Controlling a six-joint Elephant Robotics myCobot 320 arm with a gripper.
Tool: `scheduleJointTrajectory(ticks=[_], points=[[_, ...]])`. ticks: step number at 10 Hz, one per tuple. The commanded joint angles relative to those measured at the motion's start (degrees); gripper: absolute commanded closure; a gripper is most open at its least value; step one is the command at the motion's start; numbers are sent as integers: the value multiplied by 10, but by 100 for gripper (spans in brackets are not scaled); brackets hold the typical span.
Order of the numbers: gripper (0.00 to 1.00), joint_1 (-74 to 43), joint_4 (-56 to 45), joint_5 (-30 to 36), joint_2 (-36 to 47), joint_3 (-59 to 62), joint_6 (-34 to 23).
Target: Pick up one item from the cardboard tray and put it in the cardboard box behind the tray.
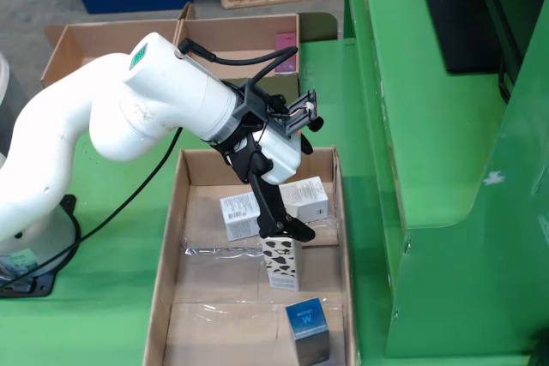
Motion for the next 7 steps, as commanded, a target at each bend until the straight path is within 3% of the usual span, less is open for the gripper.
scheduleJointTrajectory(ticks=[1,7], points=[[0,-5,-2,5,15,15,-1],[0,0,-7,-7,2,15,2]])
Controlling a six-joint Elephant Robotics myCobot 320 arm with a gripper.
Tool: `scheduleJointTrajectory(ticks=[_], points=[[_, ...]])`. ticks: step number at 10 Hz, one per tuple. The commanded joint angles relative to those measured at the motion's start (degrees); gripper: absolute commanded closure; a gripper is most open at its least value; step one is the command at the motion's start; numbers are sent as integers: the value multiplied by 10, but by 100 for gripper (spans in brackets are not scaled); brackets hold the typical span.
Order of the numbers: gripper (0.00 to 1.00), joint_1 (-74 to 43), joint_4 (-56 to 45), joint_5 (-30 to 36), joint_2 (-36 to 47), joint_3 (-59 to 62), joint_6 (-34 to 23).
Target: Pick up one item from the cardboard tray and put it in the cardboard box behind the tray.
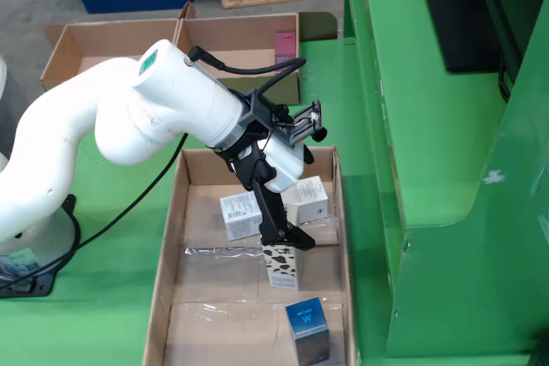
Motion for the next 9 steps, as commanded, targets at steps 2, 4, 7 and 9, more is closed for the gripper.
scheduleJointTrajectory(ticks=[2,4,7,9], points=[[0,3,-12,3,22,15,2],[0,4,-20,5,19,15,4],[0,4,-31,6,21,15,5],[0,2,-44,9,25,15,8]])
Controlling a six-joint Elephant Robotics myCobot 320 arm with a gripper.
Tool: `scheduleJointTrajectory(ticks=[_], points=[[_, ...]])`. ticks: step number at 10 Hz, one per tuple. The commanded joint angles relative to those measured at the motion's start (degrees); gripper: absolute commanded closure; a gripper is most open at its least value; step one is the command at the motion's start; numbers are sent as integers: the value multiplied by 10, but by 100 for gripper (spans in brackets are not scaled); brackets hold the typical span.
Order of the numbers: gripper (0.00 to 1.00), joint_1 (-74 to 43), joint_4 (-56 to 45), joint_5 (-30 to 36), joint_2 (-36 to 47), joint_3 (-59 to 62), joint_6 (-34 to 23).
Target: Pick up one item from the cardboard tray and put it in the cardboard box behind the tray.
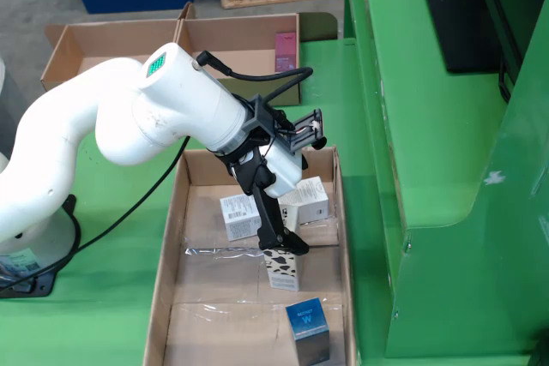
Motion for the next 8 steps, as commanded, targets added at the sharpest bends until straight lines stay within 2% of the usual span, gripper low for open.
scheduleJointTrajectory(ticks=[1,6,8], points=[[0,2,-11,2,26,15,3],[0,10,46,-34,-2,15,2],[0,19,107,-88,-26,15,-10]])
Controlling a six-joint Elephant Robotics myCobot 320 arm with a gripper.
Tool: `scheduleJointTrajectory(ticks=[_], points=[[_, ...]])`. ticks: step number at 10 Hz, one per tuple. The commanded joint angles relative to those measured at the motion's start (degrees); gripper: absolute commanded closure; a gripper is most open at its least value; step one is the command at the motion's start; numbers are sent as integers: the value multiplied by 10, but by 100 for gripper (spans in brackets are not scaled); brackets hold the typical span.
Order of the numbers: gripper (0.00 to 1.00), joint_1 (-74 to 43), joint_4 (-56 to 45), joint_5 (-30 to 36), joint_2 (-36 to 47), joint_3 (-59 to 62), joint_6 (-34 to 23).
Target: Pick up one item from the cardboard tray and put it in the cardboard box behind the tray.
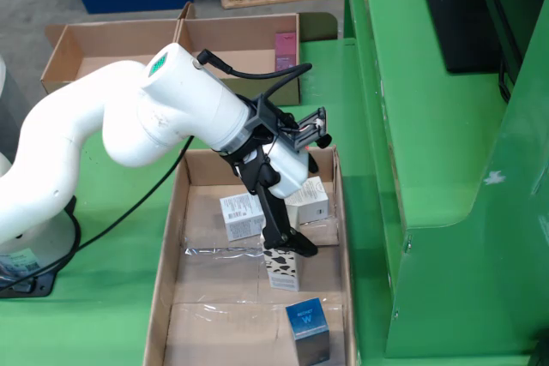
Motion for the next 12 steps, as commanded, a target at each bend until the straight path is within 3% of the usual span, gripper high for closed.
scheduleJointTrajectory(ticks=[1,4,8,12], points=[[0,18,97,-90,-19,15,-18],[0,38,159,-203,-48,15,-47],[0,39,161,-212,-53,15,-52],[0,33,138,-163,-42,15,-38]])
